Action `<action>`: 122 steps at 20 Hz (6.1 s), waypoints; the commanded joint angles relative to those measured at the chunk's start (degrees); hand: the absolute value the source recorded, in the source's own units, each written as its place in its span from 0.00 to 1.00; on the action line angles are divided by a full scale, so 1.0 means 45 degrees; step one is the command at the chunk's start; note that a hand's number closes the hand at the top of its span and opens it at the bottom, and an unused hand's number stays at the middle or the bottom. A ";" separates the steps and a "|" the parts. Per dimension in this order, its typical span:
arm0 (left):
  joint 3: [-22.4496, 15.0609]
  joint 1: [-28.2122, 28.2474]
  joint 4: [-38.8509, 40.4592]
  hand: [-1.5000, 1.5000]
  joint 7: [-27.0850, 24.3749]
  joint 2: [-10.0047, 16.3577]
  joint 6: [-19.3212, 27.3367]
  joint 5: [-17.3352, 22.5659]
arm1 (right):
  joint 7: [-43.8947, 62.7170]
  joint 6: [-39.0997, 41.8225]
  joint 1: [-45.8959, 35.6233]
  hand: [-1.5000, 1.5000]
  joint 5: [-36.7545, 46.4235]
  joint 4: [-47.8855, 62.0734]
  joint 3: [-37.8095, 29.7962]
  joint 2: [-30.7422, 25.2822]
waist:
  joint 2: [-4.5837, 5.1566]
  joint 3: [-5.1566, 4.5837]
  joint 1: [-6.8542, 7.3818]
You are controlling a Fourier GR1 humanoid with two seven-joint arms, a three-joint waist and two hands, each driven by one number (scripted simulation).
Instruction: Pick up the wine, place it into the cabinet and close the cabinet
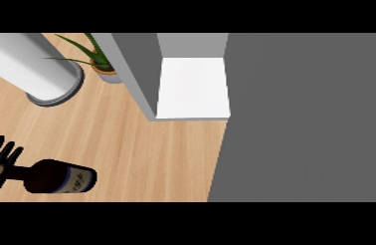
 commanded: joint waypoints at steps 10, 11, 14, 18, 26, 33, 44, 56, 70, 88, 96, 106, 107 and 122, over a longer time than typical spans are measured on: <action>0.0032 -0.1459 0.4184 0.00 -0.3054 0.0377 0.0186 -0.2277 | 0.0999 -0.0196 0.0073 0.00 0.0637 -0.2504 -0.0187 -0.0789 | 0.0025 -0.0003 0.0011; 0.0119 -0.1275 0.4483 0.00 -0.3544 0.0272 0.0409 -0.2592 | 0.0873 -0.0724 0.0587 0.00 0.1977 -0.2512 0.1434 -0.0510 | -0.0024 -0.0014 -0.0077; -0.0378 -0.1116 0.4828 0.00 -0.3946 0.0242 0.0167 -0.3095 | 0.0641 -0.0671 0.0324 0.00 0.1455 -0.2115 0.0712 -0.0599 | 0.0011 0.0008 0.0046; -0.0141 -0.2552 0.6946 0.00 -0.3937 0.1131 -0.0570 -0.2593 | -0.0264 -0.0711 0.0772 0.00 0.1251 -0.1686 0.0949 -0.0713 | 0.0026 0.0010 -0.0011; -0.0596 -0.3596 0.9209 0.00 -0.4639 0.1131 -0.0904 -0.2823 | 0.0437 -0.0594 0.0400 0.00 0.0615 -0.2570 0.0121 -0.1527 | 0.0030 0.0001 -0.0087; -0.1370 -0.2677 0.9242 0.00 -0.6236 0.0424 -0.0600 -0.3461 | 0.0575 -0.1311 0.0681 0.00 0.1848 -0.2537 0.1519 -0.1320 | -0.0024 -0.0003 -0.0057; -0.1259 -0.3284 0.9617 1.00 -0.6425 0.0860 -0.0696 -0.2521 | 0.0108 -0.1036 0.0821 0.00 0.0517 -0.2594 0.0544 -0.2042 | 0.0007 0.0019 0.0049; -0.2583 -0.2429 0.8233 1.00 -0.7765 0.0120 0.0401 -0.3238 | -0.1219 -0.1488 0.1558 0.00 0.0428 -0.2012 0.0889 -0.2241 | -0.0001 0.0030 0.0095; -0.5294 -0.2793 0.5520 1.00 -0.5306 -0.2243 0.2349 -0.2770 | -0.1080 -0.1789 0.1595 0.00 0.0640 -0.2500 0.1019 -0.2524 | -0.0032 0.0026 0.0092; -0.9753 -0.3521 0.2739 1.00 -0.3378 -0.2265 0.7968 -0.2018 | -0.2346 -0.1541 0.2486 0.00 -0.0063 -0.2414 0.0746 -0.3002 | 0.0022 0.0016 -0.0015; -1.0194 -0.4766 0.3517 1.00 -0.3308 -0.2265 1.0139 -0.2207 | -0.2717 -0.1319 0.3720 0.00 -0.0226 -0.2858 0.0553 -0.3665 | 0.0026 0.0017 -0.0090; -0.9124 -0.7555 0.5702 1.00 -0.2718 -0.2255 1.0191 -0.2545 | -0.3066 -0.1310 0.3628 0.00 -0.0651 -0.2652 0.0508 -0.3325 | 0.0047 0.0013 -0.0106; -0.9609 -0.7690 0.6238 1.00 -0.3050 -0.2261 1.0659 -0.2234 | -0.3318 -0.0918 0.3929 0.00 -0.1184 -0.3036 -0.0049 -0.3785 | 0.0056 0.0019 -0.0215; -0.9476 -1.1733 1.0963 1.00 -0.3911 -0.2265 1.0854 -0.0289 | -0.4271 -0.0437 0.4354 0.00 -0.1429 -0.2348 -0.0104 -0.3458 | 0.0124 0.0007 -0.0353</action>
